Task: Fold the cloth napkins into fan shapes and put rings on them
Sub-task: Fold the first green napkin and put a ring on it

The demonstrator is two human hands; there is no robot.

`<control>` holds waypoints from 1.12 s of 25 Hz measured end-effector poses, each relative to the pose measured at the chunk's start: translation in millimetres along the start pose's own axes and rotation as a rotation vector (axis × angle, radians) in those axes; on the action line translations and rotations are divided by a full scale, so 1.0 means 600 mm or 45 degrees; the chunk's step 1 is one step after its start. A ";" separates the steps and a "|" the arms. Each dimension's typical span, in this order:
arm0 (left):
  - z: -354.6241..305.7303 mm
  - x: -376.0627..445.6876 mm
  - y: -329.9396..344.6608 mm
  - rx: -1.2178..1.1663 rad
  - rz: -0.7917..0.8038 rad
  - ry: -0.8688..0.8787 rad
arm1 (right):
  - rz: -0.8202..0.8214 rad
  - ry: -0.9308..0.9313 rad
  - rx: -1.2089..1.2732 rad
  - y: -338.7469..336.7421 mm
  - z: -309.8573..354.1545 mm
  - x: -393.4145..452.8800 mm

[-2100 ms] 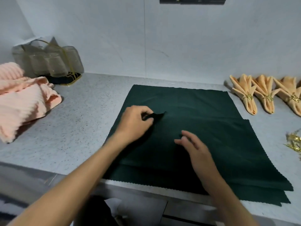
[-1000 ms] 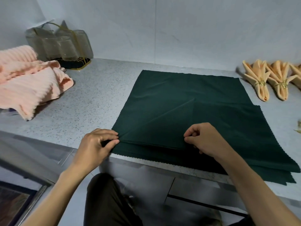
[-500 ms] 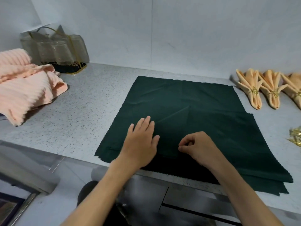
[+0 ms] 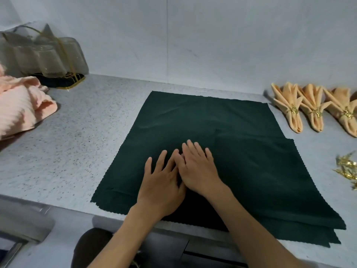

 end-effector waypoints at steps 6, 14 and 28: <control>-0.002 0.001 -0.006 -0.057 0.006 -0.051 | -0.135 0.290 -0.171 -0.051 -0.121 0.094; -0.007 -0.001 -0.013 -0.018 0.006 -0.060 | -0.216 0.079 -0.253 -0.164 -0.235 0.064; -0.010 -0.001 -0.015 -0.013 0.038 -0.081 | -0.371 0.622 0.238 -0.292 -0.391 0.009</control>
Point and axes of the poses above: each hand's wrist, its own x-axis towards the middle knuckle, its own y-axis out of the palm, z = x × y, the point moved 1 cm from there along x, towards the middle knuckle, and after that the axes turned 9 degrees about x, right-handed, at the moved point
